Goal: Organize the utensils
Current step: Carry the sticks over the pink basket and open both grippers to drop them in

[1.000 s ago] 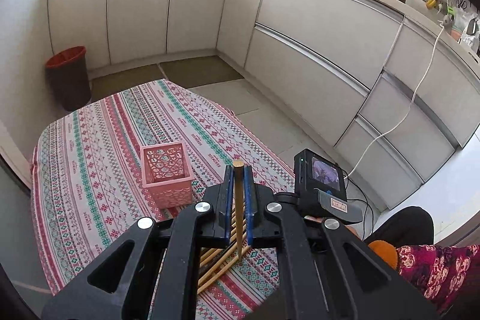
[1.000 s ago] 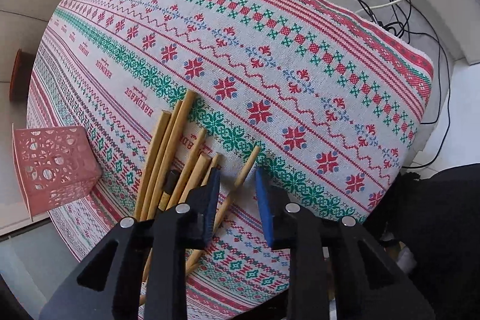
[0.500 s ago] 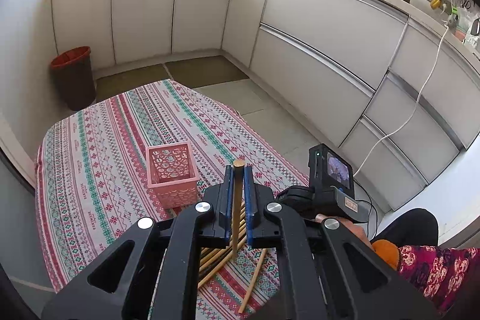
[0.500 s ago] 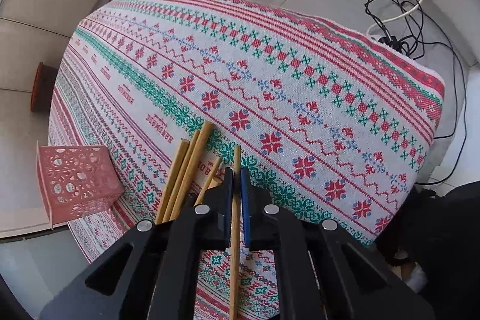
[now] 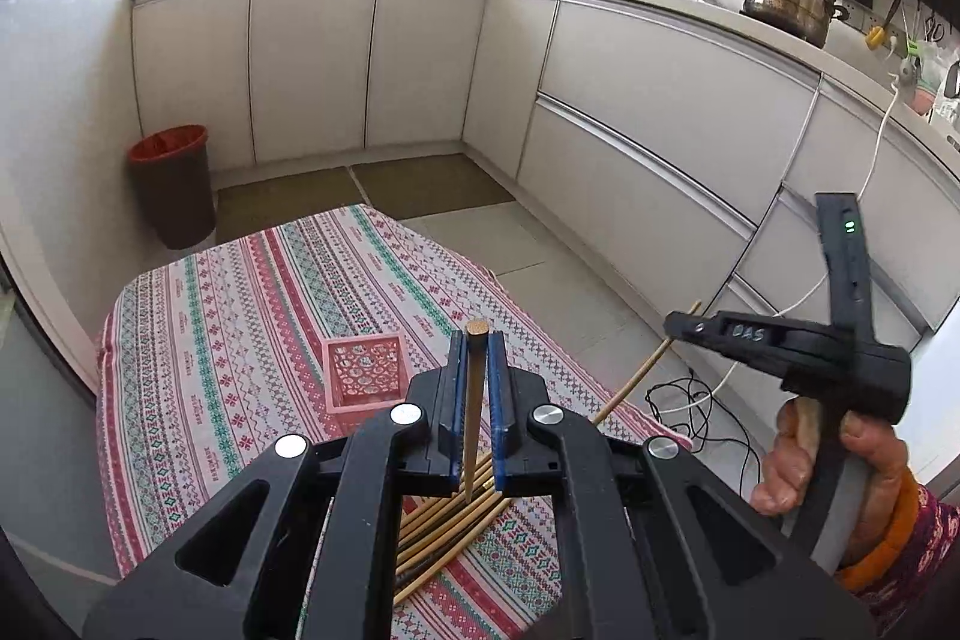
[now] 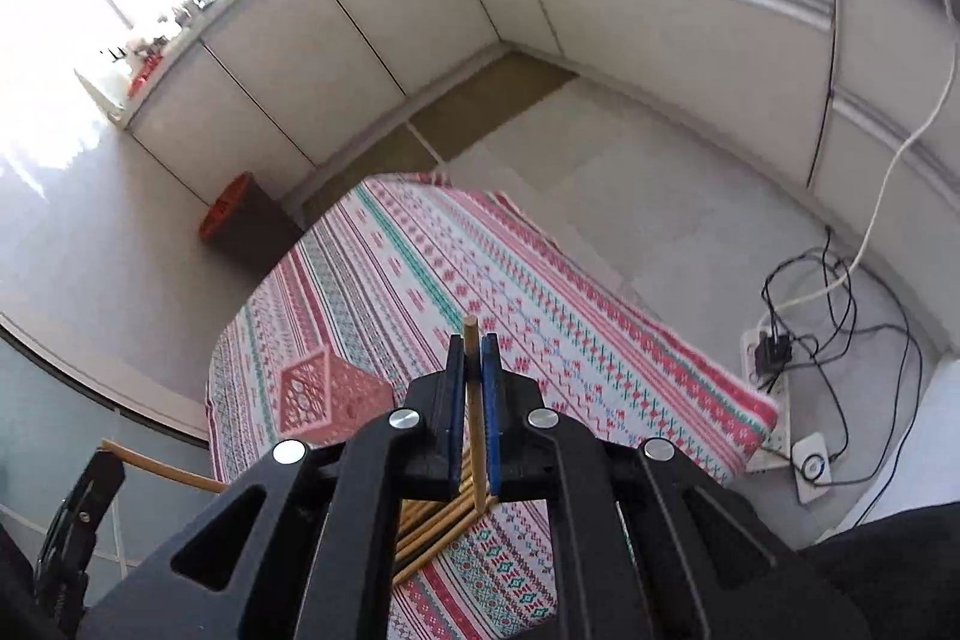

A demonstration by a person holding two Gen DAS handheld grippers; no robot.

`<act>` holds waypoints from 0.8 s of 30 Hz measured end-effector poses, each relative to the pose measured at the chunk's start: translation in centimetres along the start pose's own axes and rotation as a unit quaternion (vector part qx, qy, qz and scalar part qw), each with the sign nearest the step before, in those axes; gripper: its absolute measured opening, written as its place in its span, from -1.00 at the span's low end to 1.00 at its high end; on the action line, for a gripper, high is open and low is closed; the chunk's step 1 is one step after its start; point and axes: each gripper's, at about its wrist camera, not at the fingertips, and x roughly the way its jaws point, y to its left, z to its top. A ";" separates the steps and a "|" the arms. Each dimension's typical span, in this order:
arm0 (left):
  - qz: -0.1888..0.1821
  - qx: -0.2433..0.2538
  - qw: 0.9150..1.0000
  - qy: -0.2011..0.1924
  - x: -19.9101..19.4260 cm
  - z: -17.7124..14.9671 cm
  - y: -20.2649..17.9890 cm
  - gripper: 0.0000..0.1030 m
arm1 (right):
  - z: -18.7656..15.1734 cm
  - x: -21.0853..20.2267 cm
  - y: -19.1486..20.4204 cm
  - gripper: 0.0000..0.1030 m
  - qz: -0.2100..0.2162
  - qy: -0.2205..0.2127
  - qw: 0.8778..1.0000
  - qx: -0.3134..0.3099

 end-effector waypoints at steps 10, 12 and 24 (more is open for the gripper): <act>0.027 -0.050 0.993 -0.101 -4.3 6.0 1.7 -0.89 | 7.6 -7.7 5.8 -0.89 0.095 -0.107 0.989 -0.039; 0.036 -0.064 0.990 -0.119 -4.9 7.1 2.3 -0.89 | 8.3 -7.6 6.9 -0.89 0.112 -0.105 0.987 -0.047; 0.093 -0.104 0.988 -0.068 3.3 7.0 6.7 -0.83 | 7.9 1.0 12.6 -0.89 0.134 -0.047 0.984 -0.109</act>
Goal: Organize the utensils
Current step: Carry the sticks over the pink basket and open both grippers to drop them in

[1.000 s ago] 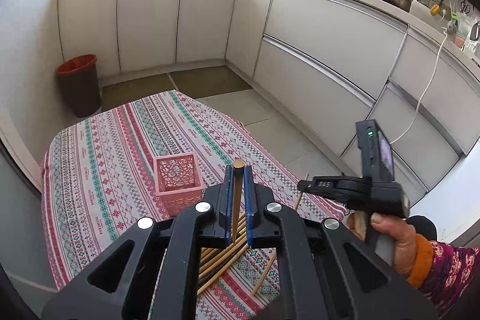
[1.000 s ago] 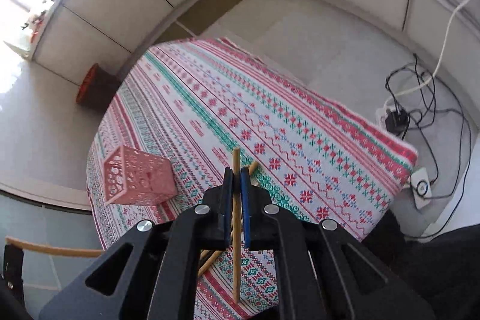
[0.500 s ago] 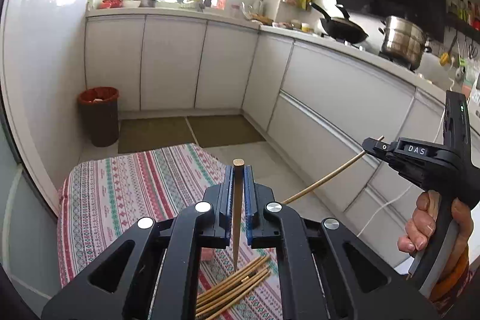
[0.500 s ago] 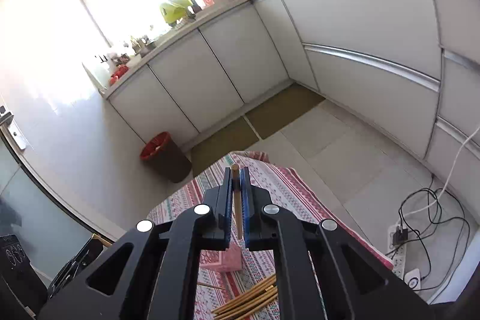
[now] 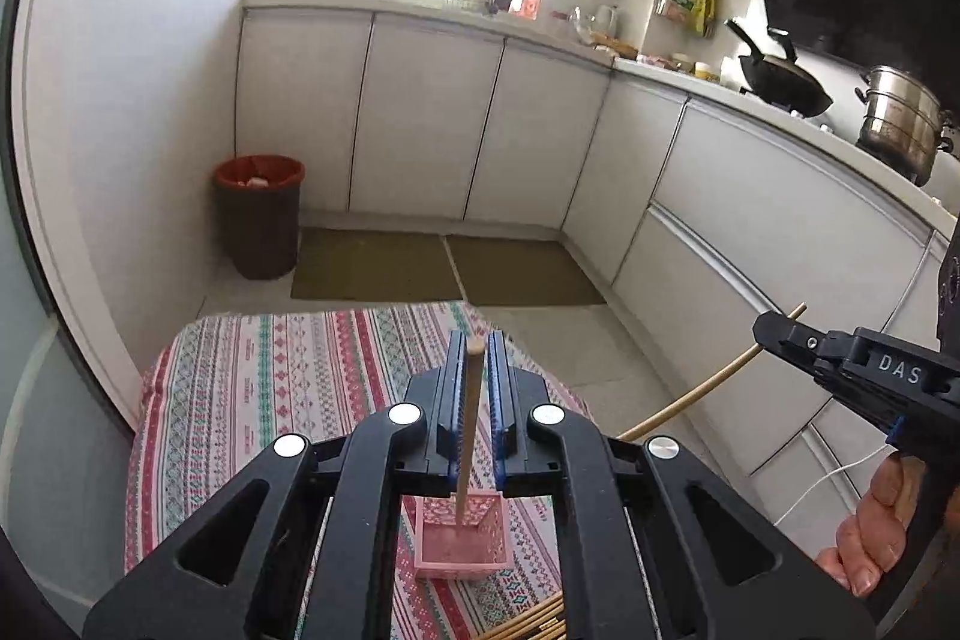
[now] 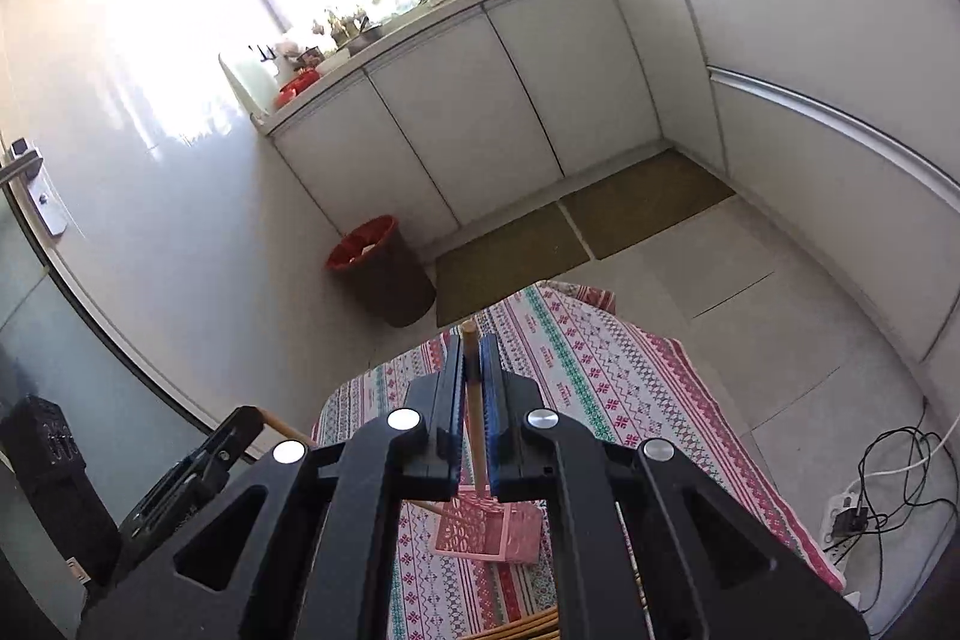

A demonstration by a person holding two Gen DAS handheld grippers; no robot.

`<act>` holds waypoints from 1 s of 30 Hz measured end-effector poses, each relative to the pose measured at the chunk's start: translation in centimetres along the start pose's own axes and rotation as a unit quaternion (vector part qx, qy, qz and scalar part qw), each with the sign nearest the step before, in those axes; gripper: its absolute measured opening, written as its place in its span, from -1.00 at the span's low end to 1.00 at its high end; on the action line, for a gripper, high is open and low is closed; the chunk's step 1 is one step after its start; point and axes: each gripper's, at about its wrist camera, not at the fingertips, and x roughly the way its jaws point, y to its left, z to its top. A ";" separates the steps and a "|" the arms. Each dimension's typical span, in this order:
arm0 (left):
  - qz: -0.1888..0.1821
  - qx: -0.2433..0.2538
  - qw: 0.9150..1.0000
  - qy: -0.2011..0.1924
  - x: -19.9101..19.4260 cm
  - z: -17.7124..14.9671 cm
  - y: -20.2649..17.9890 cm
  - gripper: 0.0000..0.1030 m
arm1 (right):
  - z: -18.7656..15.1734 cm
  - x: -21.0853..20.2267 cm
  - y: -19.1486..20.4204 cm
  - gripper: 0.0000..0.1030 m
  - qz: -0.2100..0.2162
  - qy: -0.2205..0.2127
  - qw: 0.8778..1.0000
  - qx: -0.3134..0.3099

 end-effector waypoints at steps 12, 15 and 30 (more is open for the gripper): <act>0.022 -0.036 0.999 0.008 0.3 -0.4 2.5 -0.09 | -2.5 7.7 0.1 -0.83 -0.005 0.077 0.997 -0.013; 0.028 -0.035 0.999 0.007 0.2 -0.5 2.6 -0.02 | -3.0 7.4 0.5 -0.50 -0.006 0.077 0.997 -0.019; 0.061 -0.005 0.998 0.022 0.3 -2.2 1.3 0.46 | -4.7 3.7 0.0 0.32 -0.111 -0.008 0.990 -0.087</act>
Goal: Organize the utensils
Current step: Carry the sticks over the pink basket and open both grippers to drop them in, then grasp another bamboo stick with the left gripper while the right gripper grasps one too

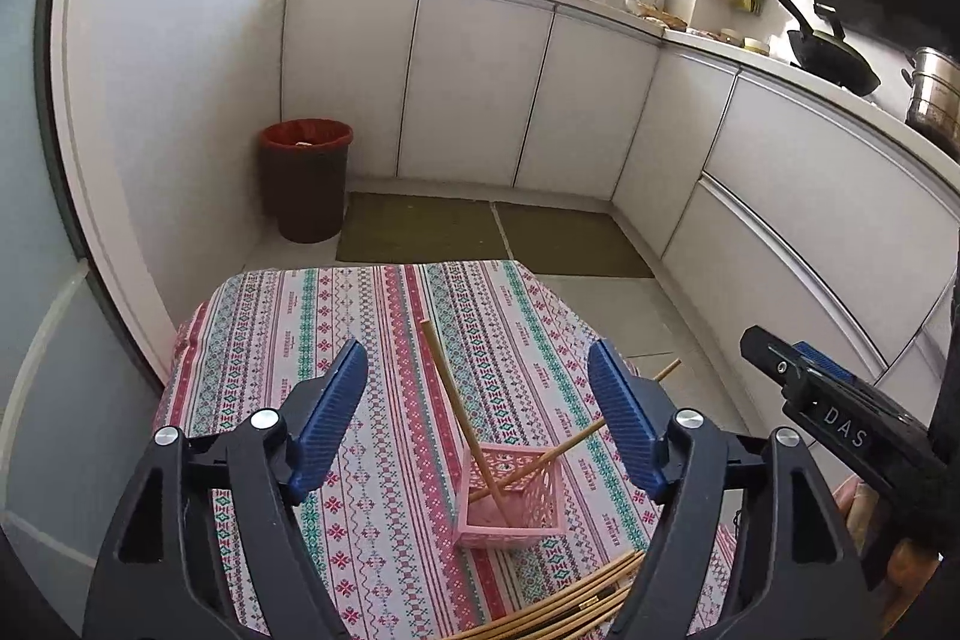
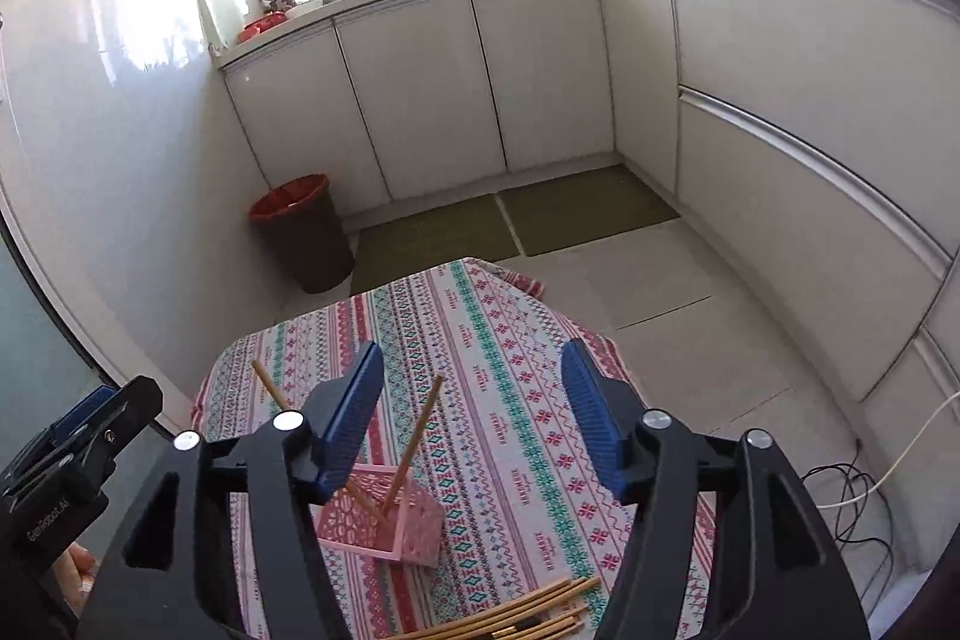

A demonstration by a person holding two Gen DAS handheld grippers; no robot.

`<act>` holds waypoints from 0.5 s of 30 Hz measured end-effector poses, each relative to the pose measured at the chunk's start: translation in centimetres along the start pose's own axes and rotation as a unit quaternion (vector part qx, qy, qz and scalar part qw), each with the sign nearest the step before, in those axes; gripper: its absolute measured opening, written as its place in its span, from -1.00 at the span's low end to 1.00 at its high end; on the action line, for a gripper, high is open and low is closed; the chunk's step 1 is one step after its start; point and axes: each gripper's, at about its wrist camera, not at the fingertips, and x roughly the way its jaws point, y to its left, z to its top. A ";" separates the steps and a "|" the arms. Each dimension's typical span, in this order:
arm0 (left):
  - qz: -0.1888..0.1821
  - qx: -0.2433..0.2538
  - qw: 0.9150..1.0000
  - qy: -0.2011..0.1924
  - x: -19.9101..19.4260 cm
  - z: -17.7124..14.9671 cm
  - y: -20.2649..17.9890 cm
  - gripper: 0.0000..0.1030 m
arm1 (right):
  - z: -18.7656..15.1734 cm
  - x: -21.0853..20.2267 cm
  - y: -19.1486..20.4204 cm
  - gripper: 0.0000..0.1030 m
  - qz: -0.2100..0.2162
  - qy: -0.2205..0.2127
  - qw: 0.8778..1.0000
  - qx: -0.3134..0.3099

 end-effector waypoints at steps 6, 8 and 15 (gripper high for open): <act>0.010 0.015 1.000 0.015 0.3 -1.3 -0.5 0.63 | -1.3 -1.0 -0.6 0.63 -0.033 -0.022 0.999 -0.034; 0.011 0.018 1.000 0.018 0.4 -1.6 -0.7 0.70 | -1.7 -1.2 -0.8 0.73 -0.040 -0.025 0.998 -0.039; 0.011 0.043 0.997 0.064 1.3 -3.3 -1.7 0.86 | -3.5 -1.4 -2.9 0.87 -0.051 0.005 0.998 -0.045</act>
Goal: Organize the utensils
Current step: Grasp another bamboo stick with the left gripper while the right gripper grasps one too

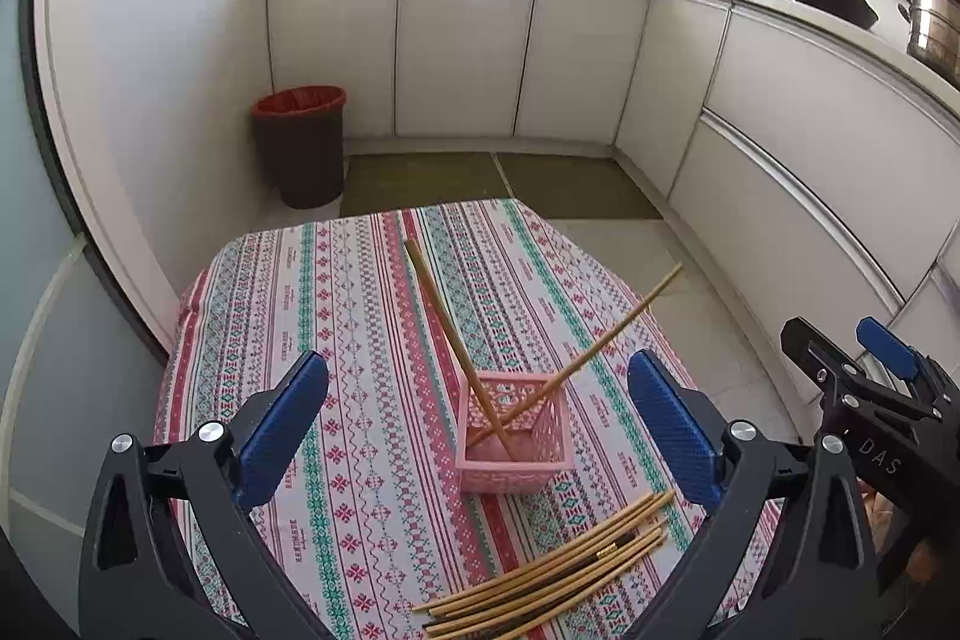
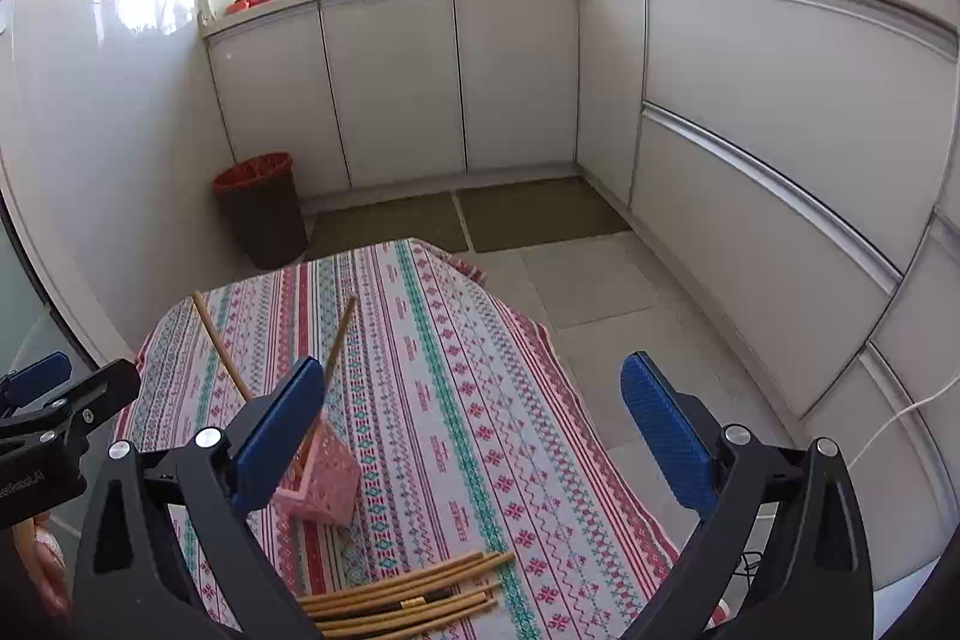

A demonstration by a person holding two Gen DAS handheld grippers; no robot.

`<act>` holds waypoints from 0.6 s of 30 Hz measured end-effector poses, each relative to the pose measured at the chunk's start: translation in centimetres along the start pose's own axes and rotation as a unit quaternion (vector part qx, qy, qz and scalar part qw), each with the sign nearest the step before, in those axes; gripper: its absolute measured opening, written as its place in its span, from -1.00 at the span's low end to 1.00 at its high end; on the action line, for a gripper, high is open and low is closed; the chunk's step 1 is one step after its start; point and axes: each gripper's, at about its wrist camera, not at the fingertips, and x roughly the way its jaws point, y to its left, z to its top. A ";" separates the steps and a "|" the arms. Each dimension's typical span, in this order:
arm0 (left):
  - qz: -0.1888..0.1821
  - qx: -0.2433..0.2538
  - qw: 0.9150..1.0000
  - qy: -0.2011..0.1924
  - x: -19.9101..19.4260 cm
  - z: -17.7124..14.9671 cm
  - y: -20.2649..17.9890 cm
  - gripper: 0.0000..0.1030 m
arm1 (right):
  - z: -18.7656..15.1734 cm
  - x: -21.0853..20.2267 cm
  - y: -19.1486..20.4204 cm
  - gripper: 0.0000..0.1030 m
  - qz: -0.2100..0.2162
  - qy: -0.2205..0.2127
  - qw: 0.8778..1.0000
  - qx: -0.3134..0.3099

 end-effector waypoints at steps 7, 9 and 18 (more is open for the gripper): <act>-0.053 0.069 0.992 0.088 1.0 -3.0 -3.4 0.86 | -2.3 1.0 -5.6 0.87 -0.005 0.078 0.995 0.066; -0.083 0.097 0.984 0.123 1.6 -4.1 -4.9 0.86 | -2.7 1.1 -7.9 0.87 -0.010 0.094 0.990 0.109; -0.163 0.159 0.942 0.245 9.3 -8.9 -12.2 0.80 | -3.9 1.5 -15.4 0.87 -0.027 0.116 0.963 0.242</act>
